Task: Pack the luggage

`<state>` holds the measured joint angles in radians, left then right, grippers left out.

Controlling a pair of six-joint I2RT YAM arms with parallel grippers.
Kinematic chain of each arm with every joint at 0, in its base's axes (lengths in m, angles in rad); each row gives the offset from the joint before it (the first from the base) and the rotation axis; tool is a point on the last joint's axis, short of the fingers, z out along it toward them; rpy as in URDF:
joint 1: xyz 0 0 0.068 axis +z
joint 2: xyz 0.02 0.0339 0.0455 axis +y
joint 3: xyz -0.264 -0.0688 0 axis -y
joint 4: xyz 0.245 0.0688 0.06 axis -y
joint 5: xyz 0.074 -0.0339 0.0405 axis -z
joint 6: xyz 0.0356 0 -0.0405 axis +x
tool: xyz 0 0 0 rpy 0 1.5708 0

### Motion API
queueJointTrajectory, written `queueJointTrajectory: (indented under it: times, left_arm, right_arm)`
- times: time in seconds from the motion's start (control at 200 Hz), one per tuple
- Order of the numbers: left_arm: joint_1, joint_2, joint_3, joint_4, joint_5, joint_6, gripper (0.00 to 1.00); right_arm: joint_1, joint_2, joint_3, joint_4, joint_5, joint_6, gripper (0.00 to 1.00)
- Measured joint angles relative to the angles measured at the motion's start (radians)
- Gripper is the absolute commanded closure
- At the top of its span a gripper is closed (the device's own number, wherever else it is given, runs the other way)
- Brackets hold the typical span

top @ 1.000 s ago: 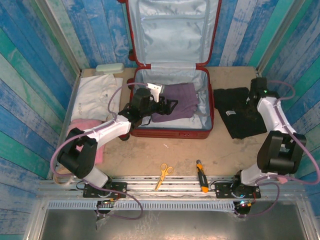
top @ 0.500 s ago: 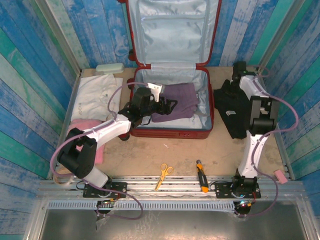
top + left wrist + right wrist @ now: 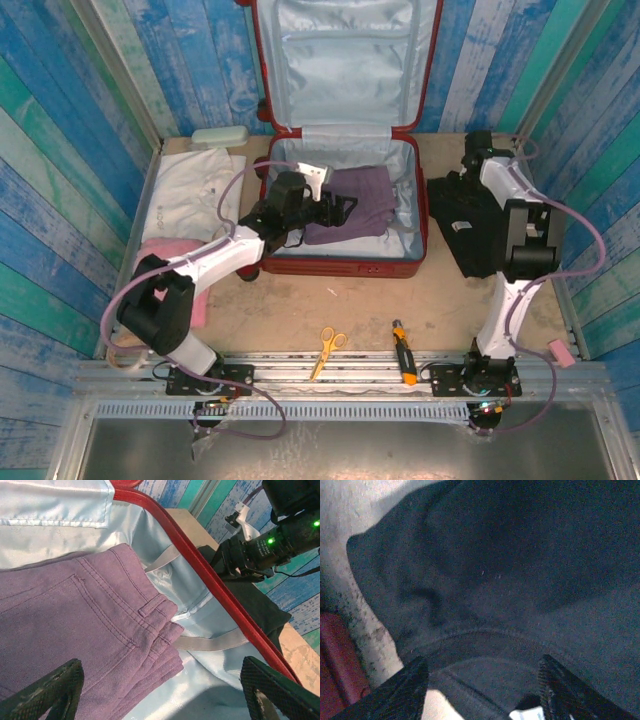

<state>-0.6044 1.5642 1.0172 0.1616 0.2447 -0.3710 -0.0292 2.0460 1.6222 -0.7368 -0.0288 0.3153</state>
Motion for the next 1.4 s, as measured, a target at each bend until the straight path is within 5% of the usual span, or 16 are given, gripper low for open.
queueJointTrajectory:
  times: [0.095, 0.32, 0.701, 0.771, 0.936, 1.112, 1.402]
  left_arm:
    - [-0.004, 0.016, 0.017, -0.007, 0.0, 0.0, 0.16]
    - [-0.01, 0.021, 0.037, -0.02, -0.003, 0.0, 0.17]
    - [-0.018, 0.029, 0.072, -0.06, -0.026, 0.0, 0.17]
    - [-0.019, 0.034, 0.077, -0.066, -0.027, 0.0, 0.17]
    - [-0.024, 0.059, 0.116, -0.089, -0.035, 0.004, 0.17]
    - [-0.032, 0.063, 0.124, -0.088, -0.039, 0.008, 0.17]
    - [-0.037, 0.064, 0.121, -0.066, -0.023, 0.01, 0.17]
  right_arm:
    - [0.026, 0.0, -0.001, -0.014, 0.006, -0.029, 0.78]
    - [0.039, 0.107, 0.102, -0.045, -0.041, -0.064, 0.82]
    - [-0.045, 0.463, 0.614, -0.081, -0.184, -0.014, 0.98]
    - [-0.073, 0.497, 0.662, -0.081, -0.2, 0.002, 0.87]
    - [-0.145, 0.566, 0.84, -0.086, -0.227, 0.033, 0.34]
    - [-0.187, 0.339, 0.586, -0.09, -0.192, -0.003, 0.23]
    - [-0.131, -0.348, -0.187, -0.048, -0.065, -0.047, 0.08]
